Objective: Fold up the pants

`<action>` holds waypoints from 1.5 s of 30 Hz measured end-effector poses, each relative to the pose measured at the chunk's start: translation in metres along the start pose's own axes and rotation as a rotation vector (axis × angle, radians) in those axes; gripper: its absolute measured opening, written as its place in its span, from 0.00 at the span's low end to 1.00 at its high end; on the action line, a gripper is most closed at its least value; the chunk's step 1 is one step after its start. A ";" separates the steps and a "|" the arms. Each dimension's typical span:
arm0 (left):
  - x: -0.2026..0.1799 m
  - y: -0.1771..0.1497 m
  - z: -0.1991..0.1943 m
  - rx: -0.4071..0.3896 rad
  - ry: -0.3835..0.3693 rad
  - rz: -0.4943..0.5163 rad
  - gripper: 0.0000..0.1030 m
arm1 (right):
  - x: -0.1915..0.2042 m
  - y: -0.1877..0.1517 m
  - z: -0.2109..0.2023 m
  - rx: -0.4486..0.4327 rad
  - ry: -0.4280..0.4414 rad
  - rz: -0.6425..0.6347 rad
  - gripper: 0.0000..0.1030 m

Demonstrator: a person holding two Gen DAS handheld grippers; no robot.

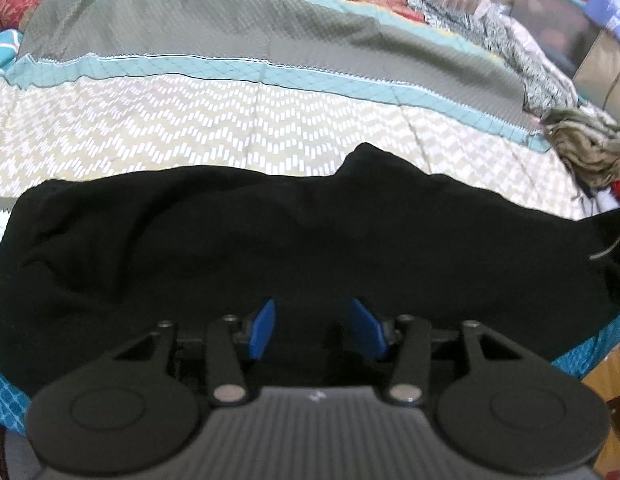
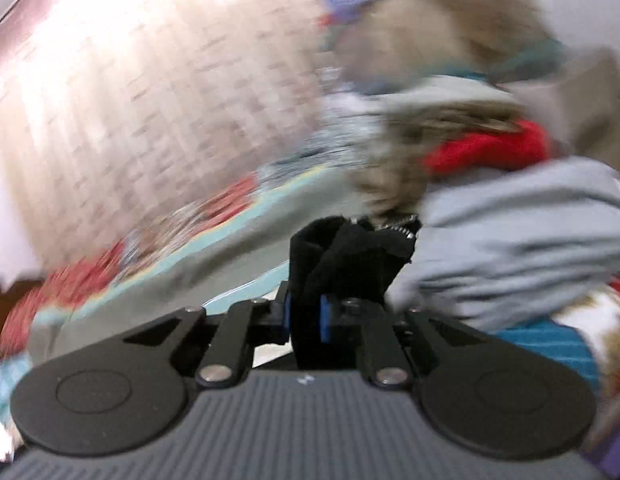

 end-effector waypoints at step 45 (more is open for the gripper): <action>0.238 -0.060 -0.046 -0.215 -0.148 -0.668 0.82 | 0.262 -0.181 0.077 0.639 0.331 -0.148 0.32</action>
Point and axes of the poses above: each gripper's, at about its wrist camera, not at the fingertips, and z roughly the way its jaws point, x to its left, y to its top, the point moved 1 cm from there along z, roughly the way its jaws point, and after that the axes turned 2 degrees about z, right-handed, at the moved point
